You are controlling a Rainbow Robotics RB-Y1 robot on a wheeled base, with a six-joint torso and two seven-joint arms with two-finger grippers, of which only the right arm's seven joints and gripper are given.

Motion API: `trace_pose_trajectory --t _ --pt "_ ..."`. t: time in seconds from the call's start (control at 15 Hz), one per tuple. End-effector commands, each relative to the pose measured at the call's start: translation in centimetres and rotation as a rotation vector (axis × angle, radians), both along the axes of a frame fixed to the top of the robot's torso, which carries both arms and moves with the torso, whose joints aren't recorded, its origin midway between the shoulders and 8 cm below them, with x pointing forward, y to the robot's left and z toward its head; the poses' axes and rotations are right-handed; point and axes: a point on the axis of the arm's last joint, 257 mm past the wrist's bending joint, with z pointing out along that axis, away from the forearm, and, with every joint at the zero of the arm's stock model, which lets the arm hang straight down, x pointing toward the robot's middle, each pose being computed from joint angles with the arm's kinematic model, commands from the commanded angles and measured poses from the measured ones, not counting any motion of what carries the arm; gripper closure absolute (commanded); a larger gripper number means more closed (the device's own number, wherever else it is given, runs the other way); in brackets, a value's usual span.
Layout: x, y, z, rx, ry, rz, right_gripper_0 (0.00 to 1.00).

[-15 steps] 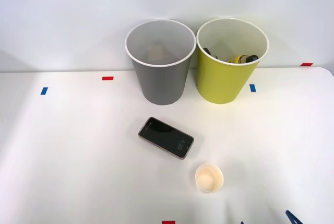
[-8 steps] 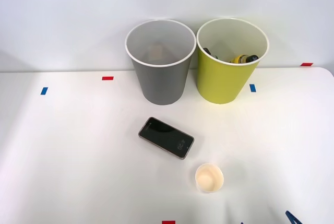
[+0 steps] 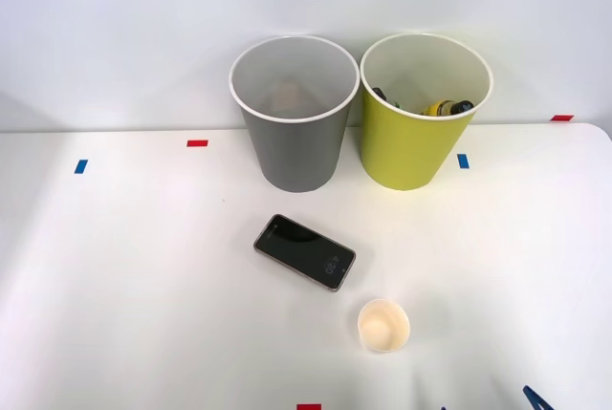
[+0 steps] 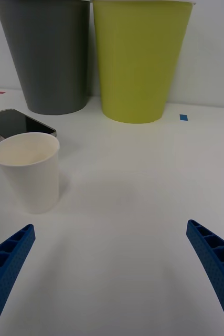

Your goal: Put cans in the gray bin, plastic bottles in the light green bin

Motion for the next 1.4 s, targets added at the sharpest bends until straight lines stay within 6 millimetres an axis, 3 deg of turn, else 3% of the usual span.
trace_pose_trajectory --t 0.07,1.4 --pt "0.00 0.00 0.00 0.000 0.000 0.000 0.00" --pt "0.00 0.00 0.00 0.000 0.000 0.000 0.00"
